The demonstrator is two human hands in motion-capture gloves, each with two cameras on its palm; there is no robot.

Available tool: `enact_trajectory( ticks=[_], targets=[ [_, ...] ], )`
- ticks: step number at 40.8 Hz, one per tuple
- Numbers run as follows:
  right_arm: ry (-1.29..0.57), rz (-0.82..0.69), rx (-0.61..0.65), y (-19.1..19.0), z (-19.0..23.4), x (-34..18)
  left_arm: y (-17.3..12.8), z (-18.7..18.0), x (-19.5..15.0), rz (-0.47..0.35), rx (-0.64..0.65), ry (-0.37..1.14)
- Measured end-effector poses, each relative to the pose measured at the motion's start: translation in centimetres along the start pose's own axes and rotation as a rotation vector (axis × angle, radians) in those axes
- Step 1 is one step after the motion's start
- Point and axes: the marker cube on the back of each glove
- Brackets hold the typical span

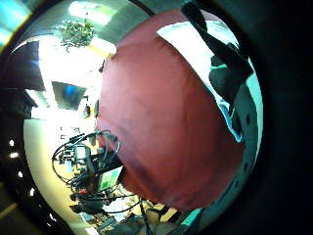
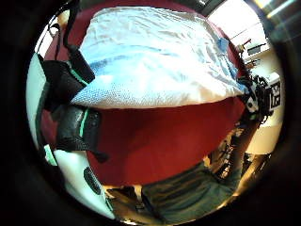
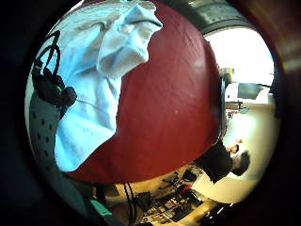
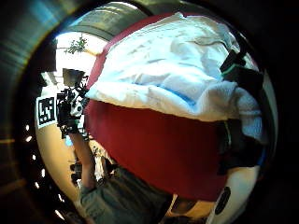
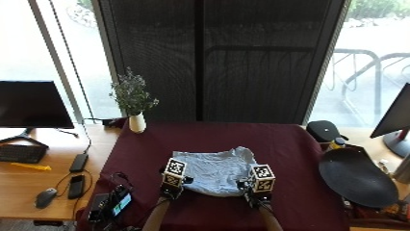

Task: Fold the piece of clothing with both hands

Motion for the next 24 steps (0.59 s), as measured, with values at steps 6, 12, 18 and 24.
enact_trajectory(
  ticks=[6,12,18,24],
  targets=[
    [-0.085,-0.035,0.01,0.0,-5.7,0.5,1.7,-3.3,-0.1,0.046,-0.147,0.027],
    [-0.147,0.017,0.08,-5.7,-11.1,1.4,-2.7,-4.4,-1.3,0.021,-0.294,0.071],
    [-0.15,0.121,0.134,-12.6,-14.1,1.3,-6.3,-8.9,-3.2,-0.075,-0.378,0.128],
    [-0.068,0.188,0.19,-16.7,-14.8,0.0,-10.2,-8.6,-4.3,-0.16,-0.507,0.175]
  ],
)
